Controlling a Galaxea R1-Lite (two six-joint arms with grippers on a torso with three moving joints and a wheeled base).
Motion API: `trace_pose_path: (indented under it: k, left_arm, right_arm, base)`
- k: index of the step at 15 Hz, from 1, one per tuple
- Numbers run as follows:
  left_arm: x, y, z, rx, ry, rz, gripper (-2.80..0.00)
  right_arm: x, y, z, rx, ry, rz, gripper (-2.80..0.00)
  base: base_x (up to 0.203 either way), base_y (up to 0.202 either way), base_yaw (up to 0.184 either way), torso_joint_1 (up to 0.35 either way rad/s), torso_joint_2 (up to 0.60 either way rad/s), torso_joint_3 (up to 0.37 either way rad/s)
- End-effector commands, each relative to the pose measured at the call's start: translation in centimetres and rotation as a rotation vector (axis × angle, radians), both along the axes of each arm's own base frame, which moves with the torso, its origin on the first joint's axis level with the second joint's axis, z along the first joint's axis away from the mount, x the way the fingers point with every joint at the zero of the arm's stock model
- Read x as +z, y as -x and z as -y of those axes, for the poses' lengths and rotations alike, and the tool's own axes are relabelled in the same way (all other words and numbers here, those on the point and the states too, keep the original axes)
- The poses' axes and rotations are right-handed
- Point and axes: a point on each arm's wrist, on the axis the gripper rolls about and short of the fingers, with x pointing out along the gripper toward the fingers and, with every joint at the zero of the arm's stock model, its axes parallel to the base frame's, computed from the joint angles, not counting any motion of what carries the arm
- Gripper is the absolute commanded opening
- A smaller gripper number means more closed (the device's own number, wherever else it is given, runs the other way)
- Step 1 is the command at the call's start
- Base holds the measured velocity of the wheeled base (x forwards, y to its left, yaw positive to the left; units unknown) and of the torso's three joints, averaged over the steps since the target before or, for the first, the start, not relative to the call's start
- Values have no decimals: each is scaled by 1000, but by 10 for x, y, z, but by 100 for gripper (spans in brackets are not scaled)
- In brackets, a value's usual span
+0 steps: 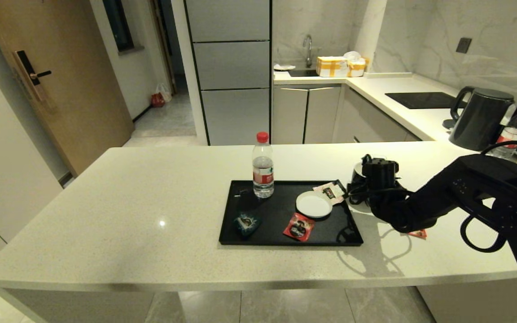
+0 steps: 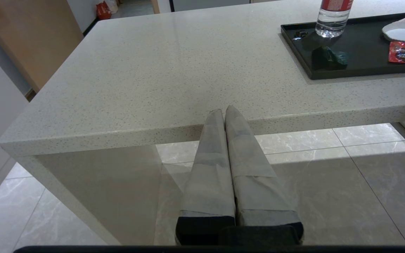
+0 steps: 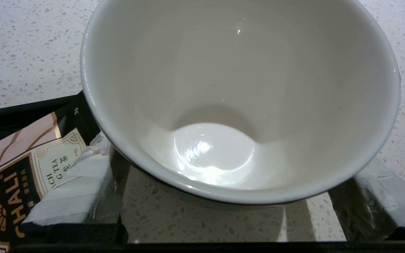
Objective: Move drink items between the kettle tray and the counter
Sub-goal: Place it on the right
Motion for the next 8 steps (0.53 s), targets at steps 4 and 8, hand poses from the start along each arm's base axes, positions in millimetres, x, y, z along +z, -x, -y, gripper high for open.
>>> trace_pose_path:
  k: [4, 8]
  left_arm:
    - [0, 0, 0, -1, 0, 0, -280]
    - [0, 0, 0, -1, 0, 0, -280]
  right_arm:
    - [0, 2, 0, -2, 0, -2, 0]
    - [3, 5, 0, -2, 0, 1, 0]
  base:
    - [0, 0, 0, 0, 0, 0]
    - [0, 0, 0, 0, 0, 0]
